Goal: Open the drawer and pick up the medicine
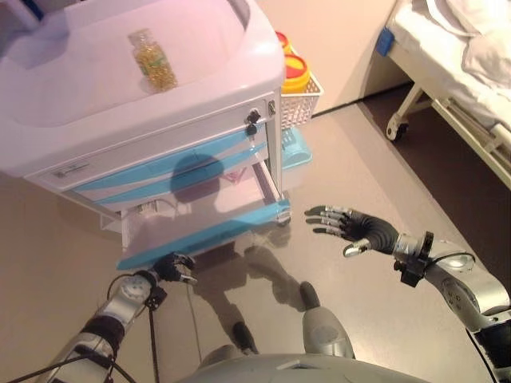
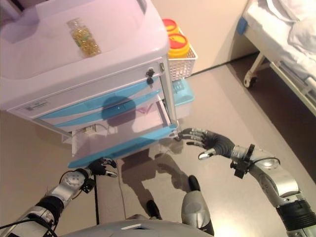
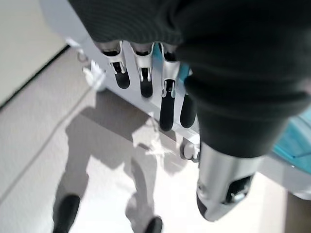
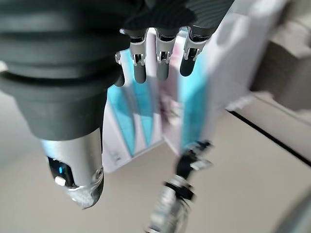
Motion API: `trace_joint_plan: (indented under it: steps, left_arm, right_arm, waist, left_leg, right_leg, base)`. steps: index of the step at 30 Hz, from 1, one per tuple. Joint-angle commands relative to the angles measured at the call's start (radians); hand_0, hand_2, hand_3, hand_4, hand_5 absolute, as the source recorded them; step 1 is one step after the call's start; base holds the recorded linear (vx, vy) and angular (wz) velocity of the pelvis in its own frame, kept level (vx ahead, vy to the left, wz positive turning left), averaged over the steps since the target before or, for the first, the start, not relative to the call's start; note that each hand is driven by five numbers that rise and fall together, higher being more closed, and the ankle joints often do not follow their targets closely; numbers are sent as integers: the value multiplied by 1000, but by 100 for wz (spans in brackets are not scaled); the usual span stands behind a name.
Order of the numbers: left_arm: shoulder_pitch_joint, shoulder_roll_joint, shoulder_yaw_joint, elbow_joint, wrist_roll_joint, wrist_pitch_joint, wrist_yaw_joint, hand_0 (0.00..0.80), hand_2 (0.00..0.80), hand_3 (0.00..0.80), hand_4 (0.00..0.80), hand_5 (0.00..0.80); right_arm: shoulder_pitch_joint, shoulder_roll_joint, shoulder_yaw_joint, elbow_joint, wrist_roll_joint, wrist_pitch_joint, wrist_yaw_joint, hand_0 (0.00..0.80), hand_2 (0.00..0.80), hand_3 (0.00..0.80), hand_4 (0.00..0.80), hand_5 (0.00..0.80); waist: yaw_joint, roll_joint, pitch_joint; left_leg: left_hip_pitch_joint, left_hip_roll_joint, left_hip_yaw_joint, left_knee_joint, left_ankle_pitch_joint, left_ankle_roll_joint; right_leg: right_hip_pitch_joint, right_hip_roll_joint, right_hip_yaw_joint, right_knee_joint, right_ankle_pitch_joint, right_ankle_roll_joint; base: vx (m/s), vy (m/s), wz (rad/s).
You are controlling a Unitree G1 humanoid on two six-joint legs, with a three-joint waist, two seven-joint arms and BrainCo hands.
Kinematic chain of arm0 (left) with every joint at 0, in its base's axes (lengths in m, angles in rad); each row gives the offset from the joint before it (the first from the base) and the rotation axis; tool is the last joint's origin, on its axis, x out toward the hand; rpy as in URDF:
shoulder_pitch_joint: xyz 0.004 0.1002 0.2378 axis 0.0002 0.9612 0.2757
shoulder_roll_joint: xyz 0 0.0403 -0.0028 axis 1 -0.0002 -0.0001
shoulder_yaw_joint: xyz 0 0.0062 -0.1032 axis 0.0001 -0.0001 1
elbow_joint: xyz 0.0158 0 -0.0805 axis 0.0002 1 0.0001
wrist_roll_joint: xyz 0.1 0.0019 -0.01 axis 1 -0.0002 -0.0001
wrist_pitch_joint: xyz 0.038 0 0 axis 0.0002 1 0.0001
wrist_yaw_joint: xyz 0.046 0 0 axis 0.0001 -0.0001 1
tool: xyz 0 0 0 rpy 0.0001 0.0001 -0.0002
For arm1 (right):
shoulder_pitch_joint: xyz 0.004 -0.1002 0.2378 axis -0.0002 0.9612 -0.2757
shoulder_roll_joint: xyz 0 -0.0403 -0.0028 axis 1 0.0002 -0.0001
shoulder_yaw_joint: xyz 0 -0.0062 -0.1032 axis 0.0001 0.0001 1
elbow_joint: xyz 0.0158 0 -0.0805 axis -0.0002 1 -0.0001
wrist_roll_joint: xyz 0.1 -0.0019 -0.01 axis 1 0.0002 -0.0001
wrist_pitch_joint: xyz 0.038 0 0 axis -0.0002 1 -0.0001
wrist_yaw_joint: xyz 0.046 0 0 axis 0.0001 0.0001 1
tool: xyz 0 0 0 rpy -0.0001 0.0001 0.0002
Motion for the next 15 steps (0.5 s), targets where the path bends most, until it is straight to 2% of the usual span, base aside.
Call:
trace_joint_plan:
  steps: [1, 9, 15]
  left_arm:
    - [-91, 77, 24, 45, -44, -62, 40, 0, 0, 0, 0, 0]
    - [-188, 102, 18, 103, -176, -36, 45, 0, 0, 0, 0, 0]
    - [-298, 141, 31, 213, -293, -58, 24, 0, 0, 0, 0, 0]
  right_arm:
    - [14, 12, 67, 24, 56, -32, 72, 0, 0, 0, 0, 0]
    - [37, 12, 141, 193, 74, -90, 97, 0, 0, 0, 0, 0]
    - [7, 31, 194, 254, 107, -150, 72, 0, 0, 0, 0, 0]
  waist:
    - [-39, -41, -5]
    - [-75, -36, 90]
    - [-90, -64, 164]
  left_leg:
    - [-123, -10, -31, 256, -136, 0]
    - [-172, -23, -12, 297, -136, -3]
    - [-264, -12, 2, 378, -146, -3]
  right_leg:
    - [-67, -56, 3, 95, -17, 72]
    - [-120, -58, 30, 116, -15, 68]
    - [-204, -37, 59, 147, -5, 50]
  base:
    - [-64, 108, -31]
    - [-60, 77, -18]
    - [-117, -3, -9]
